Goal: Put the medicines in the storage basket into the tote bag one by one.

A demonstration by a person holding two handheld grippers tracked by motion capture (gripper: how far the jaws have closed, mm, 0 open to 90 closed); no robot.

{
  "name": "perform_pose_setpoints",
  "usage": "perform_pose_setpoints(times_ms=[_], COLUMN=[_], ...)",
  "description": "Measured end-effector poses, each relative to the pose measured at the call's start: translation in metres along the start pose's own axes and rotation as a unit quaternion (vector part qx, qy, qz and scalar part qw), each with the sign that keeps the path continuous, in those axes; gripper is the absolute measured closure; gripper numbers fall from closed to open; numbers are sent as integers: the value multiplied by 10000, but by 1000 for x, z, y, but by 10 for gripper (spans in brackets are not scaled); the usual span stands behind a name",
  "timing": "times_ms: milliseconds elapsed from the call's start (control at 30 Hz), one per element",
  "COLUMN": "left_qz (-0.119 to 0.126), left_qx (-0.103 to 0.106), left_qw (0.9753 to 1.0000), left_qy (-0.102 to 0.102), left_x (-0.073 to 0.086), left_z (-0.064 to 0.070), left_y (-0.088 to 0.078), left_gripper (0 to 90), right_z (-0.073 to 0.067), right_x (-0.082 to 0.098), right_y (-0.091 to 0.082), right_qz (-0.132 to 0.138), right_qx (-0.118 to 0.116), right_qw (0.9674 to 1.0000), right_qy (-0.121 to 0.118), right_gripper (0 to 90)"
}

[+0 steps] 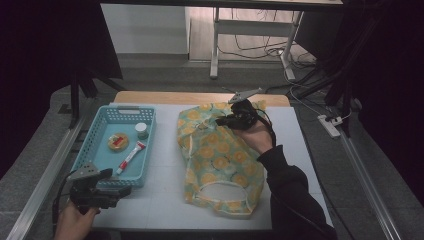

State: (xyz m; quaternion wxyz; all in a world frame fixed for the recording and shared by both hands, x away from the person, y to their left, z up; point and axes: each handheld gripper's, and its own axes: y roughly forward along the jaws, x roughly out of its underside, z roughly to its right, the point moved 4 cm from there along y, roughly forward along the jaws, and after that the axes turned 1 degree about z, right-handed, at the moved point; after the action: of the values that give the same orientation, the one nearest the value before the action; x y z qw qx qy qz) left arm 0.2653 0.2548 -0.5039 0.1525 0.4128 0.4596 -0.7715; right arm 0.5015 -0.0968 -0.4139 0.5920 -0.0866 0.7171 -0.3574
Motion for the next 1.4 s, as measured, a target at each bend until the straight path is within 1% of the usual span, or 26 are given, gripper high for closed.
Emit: perform_pose_setpoints(times_ms=[100,200,300,400,533,667,867,1067,1133,1200,1267,1333,1400], left_qz=[-149,-178,-246,-280,-396,-341,-469,-504,-492,-458,-470,-462,-394], left_qx=[-59,-139,-240,-192,-302,-372,-513,-590,-538,-514,-512,-566,-646], left_qw=[9999,9997,9994,9994,9987,9987,9976,9970,9973,9975,9974,9971,9970], left_qy=[-62,-68,-31,-7,83,53,71,-21,-84,-168,-206,-189,-186], left_x=[-3,-6,-10,-14,-23,-33,-39,-49,-51,-54,-56,-58,-61], left_z=[-3,-5,-7,-10,-17,-25,-36,-50,-56,-61,-66,-70,-74], left_y=[1,2,3,5,7,9,15,18,20,22,25,27,28], left_gripper=[0,0,0,0,0,0,0,0,0,0,0,0,0], right_z=[0,0,1,1,1,1,1,2,2,2,2,2,2], right_x=[0,1,2,2,2,3,3,4,4,4,4,4,4], right_y=[0,0,0,0,1,2,1,0,-1,-1,0,0,0], right_qz=[-5,-5,-4,-14,-16,-1,-1,25,29,25,18,14,11], right_qx=[3,4,10,18,21,15,7,-30,-44,-42,-44,-39,-38], right_qw=[10000,10000,10000,10000,10000,10000,10000,10000,10000,10000,10000,10000,10000], right_qy=[7,6,4,-2,-9,-14,-22,41,64,65,65,68,57], right_gripper=[900,900,900,900,900,900,900,900,900,900,900,900,900])
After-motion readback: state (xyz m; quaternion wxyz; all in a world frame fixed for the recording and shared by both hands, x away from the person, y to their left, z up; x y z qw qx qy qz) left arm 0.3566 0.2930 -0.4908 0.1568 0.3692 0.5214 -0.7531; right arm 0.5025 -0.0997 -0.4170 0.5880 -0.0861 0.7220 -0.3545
